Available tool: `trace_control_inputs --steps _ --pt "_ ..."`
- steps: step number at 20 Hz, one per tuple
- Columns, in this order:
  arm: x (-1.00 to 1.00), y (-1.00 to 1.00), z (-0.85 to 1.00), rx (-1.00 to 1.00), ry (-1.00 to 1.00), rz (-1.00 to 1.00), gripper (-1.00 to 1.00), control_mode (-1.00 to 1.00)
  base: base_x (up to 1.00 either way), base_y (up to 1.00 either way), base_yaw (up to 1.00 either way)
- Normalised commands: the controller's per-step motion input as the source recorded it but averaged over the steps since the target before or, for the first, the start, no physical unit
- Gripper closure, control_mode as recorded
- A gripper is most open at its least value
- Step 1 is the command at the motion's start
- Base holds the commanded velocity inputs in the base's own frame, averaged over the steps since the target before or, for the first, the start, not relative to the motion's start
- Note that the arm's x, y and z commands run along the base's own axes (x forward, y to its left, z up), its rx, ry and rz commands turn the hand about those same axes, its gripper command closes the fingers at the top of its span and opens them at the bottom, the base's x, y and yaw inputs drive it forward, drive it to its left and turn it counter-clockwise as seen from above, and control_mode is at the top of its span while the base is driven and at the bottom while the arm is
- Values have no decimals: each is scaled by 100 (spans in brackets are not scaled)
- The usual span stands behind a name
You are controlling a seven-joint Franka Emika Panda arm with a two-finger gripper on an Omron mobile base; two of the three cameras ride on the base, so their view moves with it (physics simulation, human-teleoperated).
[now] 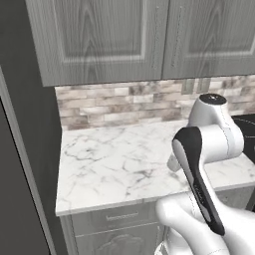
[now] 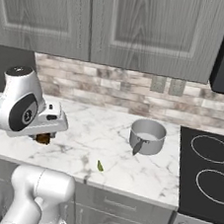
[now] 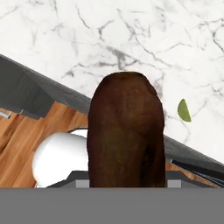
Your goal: Place the lemon wedge and sweet potato inside the fridge drawer. Close the drawer after placing the vegetables.
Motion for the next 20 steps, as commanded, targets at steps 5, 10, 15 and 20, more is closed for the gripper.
trace_control_inputs --steps 5,10,15,20 --pt "0 0 0 0 0 0 100 100 -89 -8 39" --pt "0 0 0 0 0 0 100 100 -84 0 54" --pt "0 0 0 0 0 0 100 100 -61 14 58" --pt "0 0 0 0 0 0 100 100 -68 3 51"
